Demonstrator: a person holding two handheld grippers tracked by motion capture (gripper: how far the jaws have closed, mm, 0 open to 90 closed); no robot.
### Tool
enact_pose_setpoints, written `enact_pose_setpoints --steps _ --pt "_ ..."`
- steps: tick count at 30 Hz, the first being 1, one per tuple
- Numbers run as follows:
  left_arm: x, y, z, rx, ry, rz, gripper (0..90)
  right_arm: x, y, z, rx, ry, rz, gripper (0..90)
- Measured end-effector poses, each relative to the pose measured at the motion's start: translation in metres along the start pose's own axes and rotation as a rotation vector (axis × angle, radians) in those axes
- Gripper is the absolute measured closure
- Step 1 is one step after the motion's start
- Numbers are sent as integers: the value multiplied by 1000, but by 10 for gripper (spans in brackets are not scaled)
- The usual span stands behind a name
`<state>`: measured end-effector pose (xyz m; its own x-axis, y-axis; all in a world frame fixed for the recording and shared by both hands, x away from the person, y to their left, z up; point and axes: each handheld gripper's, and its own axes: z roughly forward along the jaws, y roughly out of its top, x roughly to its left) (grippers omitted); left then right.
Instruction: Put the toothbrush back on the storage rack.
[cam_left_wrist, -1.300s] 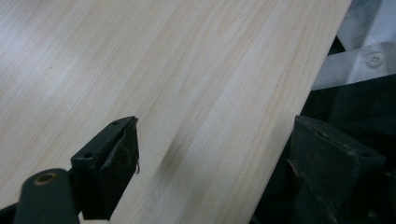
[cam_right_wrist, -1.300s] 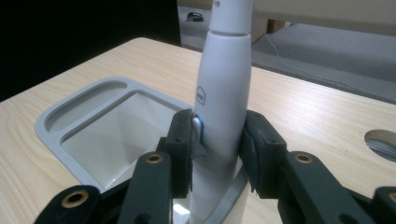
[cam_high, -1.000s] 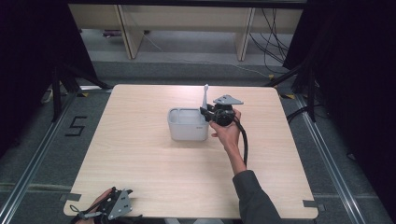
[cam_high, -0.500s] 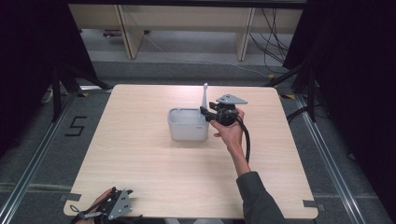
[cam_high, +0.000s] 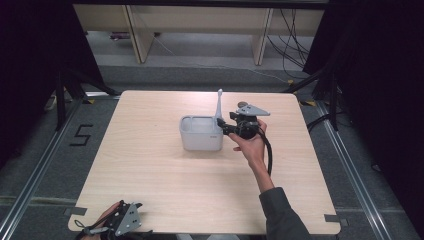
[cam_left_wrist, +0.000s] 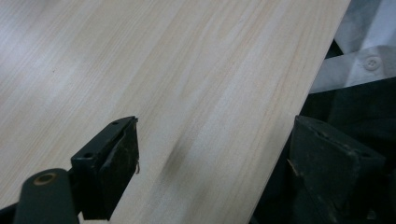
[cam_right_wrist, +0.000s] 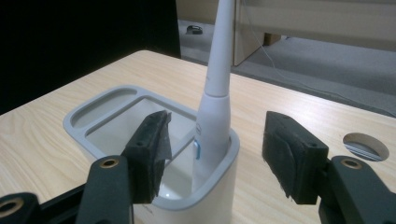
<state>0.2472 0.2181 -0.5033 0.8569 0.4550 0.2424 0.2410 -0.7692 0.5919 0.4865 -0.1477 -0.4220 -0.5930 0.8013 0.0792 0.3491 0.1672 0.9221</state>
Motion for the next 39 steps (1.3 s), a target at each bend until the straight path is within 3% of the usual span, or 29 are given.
enact_pose_setpoints --steps 3,5,11,12,27,30,31,33,36,39 --pt "-2 0 2 -10 9 -12 156 -1 -1 -2 14 7 8 400" --pt "-2 0 1 -2 -1 2 156 -2 -1 -2 16 25 15 388" --pt "-2 0 0 -7 3 2 156 2 -3 -3 44 21 29 361" --pt "-1 0 0 -5 0 4 156 1 -3 -3 41 21 12 358" --pt "-2 0 0 -5 -4 1 156 3 -5 -8 51 25 9 327" --pt "-1 0 1 -2 12 3 156 4 -6 -10 44 9 -6 319" --pt "-1 0 0 -2 5 3 156 6 -6 -11 60 24 30 317" --pt "-2 0 0 -7 -1 -1 156 6 -7 -15 65 30 32 313" --pt "-1 0 0 -5 -1 -1 156 5 -10 -19 64 32 -12 312" --pt "-1 0 0 -4 -1 4 156 5 -12 -22 67 50 20 309"
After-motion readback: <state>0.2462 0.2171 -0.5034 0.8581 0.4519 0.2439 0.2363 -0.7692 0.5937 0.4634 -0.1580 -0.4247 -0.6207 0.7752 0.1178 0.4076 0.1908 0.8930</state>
